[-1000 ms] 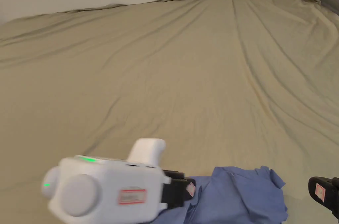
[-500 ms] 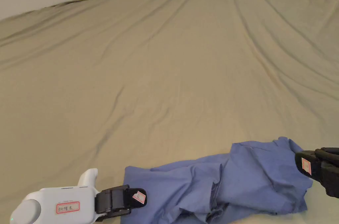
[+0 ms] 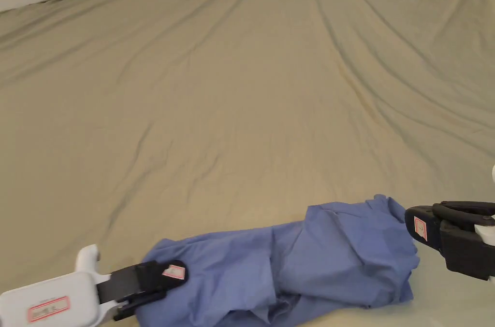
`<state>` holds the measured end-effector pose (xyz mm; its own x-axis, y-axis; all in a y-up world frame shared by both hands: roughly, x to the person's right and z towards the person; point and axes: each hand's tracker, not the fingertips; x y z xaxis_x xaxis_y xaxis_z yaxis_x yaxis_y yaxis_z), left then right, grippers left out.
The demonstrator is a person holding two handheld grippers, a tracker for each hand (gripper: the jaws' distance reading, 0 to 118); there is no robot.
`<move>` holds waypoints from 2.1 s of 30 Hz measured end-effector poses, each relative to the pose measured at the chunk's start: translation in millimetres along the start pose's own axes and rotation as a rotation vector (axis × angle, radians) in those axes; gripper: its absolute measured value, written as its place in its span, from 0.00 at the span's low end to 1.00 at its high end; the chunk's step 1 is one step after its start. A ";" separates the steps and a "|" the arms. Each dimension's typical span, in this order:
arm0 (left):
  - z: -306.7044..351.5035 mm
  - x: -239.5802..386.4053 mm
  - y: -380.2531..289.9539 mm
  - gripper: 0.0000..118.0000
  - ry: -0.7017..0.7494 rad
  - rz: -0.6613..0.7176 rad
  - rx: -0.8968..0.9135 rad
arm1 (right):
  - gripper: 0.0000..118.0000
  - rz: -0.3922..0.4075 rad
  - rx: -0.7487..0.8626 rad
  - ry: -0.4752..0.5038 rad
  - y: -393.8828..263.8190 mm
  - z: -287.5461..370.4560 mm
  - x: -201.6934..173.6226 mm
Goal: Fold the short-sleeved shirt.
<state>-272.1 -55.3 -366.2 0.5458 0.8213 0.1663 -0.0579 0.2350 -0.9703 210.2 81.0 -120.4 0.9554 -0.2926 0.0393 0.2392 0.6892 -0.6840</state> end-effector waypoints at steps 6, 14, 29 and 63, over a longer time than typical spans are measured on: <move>61.2 44.5 1.1 0.14 0.366 0.016 0.105 | 0.02 -0.037 0.041 0.017 1.2 6.0 17.1; -6.8 150.2 -9.7 0.14 0.516 -0.104 0.002 | 0.02 -0.079 0.069 0.042 -8.0 15.5 36.5; -100.1 201.6 -7.9 0.92 0.347 -0.251 -0.095 | 0.02 -0.209 0.103 -0.053 -39.4 55.7 86.6; -2.9 173.4 -63.1 0.01 0.461 -0.428 -0.002 | 0.02 0.178 -0.223 0.060 3.3 -110.8 -57.5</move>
<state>-171.5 70.8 -276.6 0.8244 0.3461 0.4479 0.2470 0.4920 -0.8348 136.9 26.6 -205.6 0.9653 -0.2239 -0.1343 0.0187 0.5723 -0.8199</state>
